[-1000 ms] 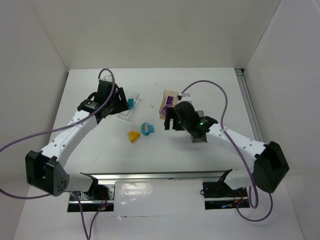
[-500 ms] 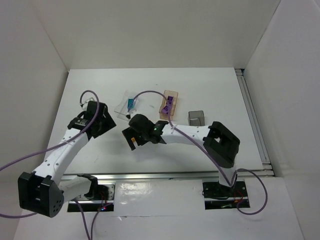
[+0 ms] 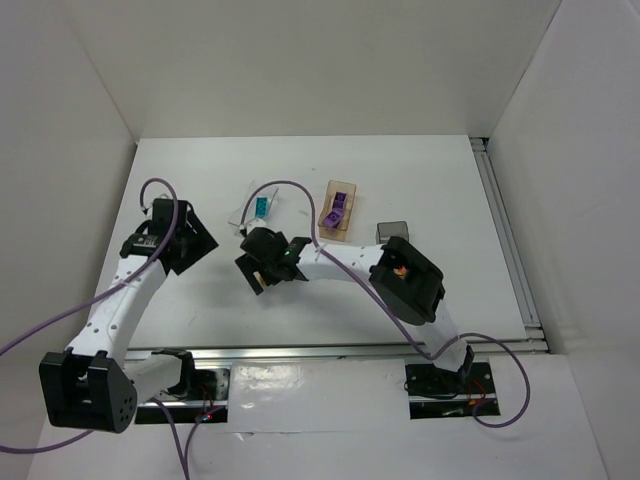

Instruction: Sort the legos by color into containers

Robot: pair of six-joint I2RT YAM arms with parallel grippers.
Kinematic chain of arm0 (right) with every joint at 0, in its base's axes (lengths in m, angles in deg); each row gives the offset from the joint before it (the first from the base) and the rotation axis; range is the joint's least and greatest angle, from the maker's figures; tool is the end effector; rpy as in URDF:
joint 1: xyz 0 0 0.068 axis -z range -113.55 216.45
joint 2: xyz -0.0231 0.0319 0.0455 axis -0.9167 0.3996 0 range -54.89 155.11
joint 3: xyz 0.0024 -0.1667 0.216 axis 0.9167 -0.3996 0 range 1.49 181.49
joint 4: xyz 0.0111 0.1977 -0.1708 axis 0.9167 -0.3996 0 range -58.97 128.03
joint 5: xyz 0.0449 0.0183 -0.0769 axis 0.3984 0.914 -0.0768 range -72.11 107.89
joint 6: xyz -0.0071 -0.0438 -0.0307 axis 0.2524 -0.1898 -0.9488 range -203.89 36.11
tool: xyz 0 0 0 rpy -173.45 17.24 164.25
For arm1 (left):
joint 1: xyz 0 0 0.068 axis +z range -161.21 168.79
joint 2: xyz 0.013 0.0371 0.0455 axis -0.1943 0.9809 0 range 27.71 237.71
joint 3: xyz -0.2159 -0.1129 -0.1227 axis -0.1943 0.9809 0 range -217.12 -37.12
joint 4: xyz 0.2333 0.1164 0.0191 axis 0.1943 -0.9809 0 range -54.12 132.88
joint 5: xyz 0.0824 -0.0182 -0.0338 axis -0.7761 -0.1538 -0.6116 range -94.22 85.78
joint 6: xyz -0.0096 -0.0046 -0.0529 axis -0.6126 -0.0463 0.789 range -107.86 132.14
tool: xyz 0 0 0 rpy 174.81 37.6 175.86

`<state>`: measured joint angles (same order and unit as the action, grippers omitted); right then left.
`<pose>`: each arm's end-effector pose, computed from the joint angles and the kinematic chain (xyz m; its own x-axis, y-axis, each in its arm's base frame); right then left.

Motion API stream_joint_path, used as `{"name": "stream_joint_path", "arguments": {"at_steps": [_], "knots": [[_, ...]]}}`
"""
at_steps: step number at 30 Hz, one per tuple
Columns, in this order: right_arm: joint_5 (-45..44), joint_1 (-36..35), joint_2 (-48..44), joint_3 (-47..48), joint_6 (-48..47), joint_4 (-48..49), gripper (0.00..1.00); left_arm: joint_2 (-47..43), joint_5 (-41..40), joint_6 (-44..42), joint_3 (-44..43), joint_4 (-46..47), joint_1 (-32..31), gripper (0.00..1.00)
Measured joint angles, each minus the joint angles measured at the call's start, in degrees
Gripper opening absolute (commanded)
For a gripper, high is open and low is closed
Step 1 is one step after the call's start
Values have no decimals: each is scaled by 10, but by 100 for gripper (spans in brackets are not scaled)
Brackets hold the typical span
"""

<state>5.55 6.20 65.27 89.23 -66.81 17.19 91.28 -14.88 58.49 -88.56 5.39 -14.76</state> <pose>0.2333 0.3928 0.1739 -0.6105 -0.4901 -0.6221 -0.6333 0.7738 0.0120 0.2252 -0.0074 0.2740 -0.4824 -0.6825 -0.5490 -0.5907 0.7163 -0.3715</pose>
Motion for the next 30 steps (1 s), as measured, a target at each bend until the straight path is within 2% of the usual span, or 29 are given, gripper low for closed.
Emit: {"name": "stream_joint_path", "arguments": {"at_steps": [3,6,13,17,22,26,30], "knots": [[-13,5,5,-2,3,-10,89,5,24,-14,0,5,0,76],[-21,21,-12,-44,12,-2,86,12,51,-31,0,12,0,75],[23,82,-132,-189,35,29,86,15,110,-54,3,56,-24,75],[56,72,-170,-195,56,54,85,26,125,-60,3,66,-39,75],[80,67,-175,-172,88,59,80,56,167,-102,6,91,-58,87],[74,79,-196,-186,107,61,79,132,191,-111,-2,112,-91,81],[71,107,-250,-211,116,56,77,178,168,-91,-2,113,-119,79]]}}
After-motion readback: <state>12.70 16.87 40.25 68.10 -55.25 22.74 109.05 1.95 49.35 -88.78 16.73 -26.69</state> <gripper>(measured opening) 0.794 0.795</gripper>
